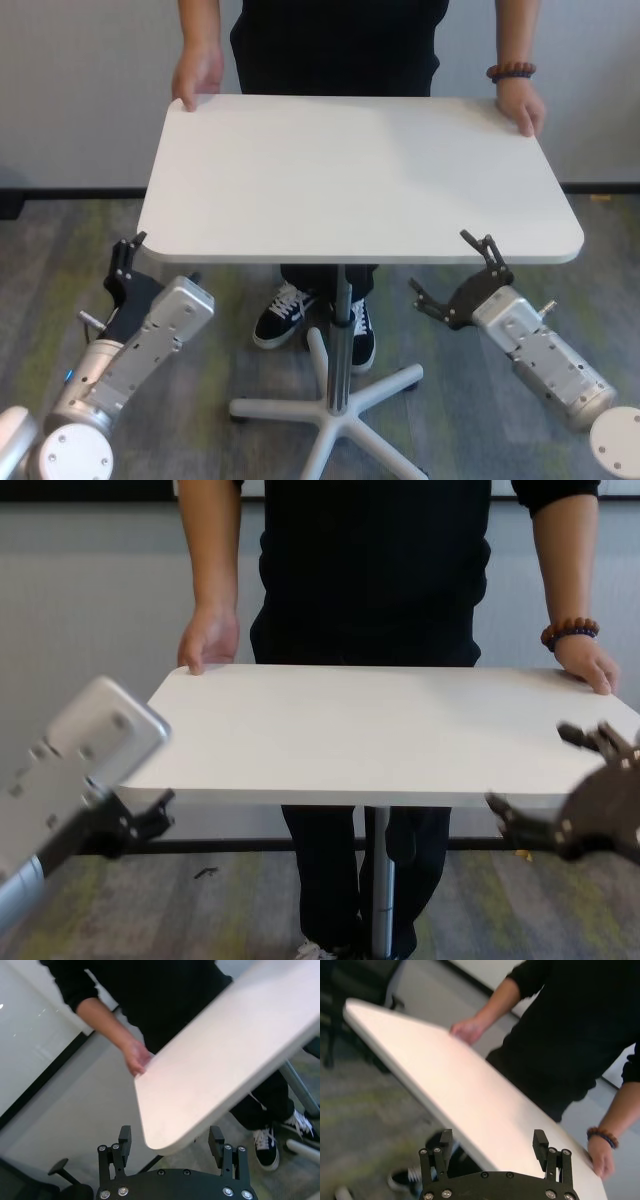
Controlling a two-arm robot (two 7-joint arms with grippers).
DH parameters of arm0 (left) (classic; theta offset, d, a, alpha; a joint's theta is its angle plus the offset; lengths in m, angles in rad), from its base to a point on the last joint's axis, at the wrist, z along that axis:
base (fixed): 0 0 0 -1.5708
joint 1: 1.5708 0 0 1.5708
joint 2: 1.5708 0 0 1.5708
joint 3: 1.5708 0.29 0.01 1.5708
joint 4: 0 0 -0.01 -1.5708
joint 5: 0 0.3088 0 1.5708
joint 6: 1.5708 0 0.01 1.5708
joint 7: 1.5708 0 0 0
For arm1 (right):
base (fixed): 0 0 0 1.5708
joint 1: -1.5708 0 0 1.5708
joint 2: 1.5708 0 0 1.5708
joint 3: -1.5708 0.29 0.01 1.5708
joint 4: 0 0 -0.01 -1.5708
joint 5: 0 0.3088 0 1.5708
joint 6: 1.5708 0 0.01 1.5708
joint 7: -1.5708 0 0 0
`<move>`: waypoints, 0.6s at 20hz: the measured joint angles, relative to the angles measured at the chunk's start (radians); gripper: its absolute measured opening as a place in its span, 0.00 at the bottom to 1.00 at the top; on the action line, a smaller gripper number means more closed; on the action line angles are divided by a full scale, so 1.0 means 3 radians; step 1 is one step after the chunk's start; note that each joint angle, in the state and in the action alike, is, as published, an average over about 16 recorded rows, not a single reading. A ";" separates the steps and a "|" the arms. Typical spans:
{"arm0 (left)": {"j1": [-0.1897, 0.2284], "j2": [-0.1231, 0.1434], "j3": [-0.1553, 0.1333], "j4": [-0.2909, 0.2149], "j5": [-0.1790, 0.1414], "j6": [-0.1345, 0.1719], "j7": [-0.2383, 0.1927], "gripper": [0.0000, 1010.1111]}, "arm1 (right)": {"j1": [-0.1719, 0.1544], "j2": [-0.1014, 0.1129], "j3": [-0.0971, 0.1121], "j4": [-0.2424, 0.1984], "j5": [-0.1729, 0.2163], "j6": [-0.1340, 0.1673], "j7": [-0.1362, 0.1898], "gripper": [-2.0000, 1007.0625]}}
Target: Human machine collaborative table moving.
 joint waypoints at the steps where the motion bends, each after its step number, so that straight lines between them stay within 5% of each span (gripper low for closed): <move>1: 0.0038 -0.0011 -0.0049 -0.0072 -0.0087 -0.0016 -0.0041 0.99 | -0.0015 -0.0014 0.0024 -0.0042 0.0091 -0.0044 0.0050 1.00; 6: 0.0191 -0.0076 -0.0230 -0.0413 -0.0416 -0.0100 -0.0171 0.99 | -0.0017 -0.0099 0.0101 -0.0198 0.0434 -0.0228 0.0248 1.00; 12: 0.0335 -0.0122 -0.0352 -0.0793 -0.0562 -0.0240 -0.0225 0.99 | 0.0033 -0.0170 0.0123 -0.0347 0.0531 -0.0342 0.0348 1.00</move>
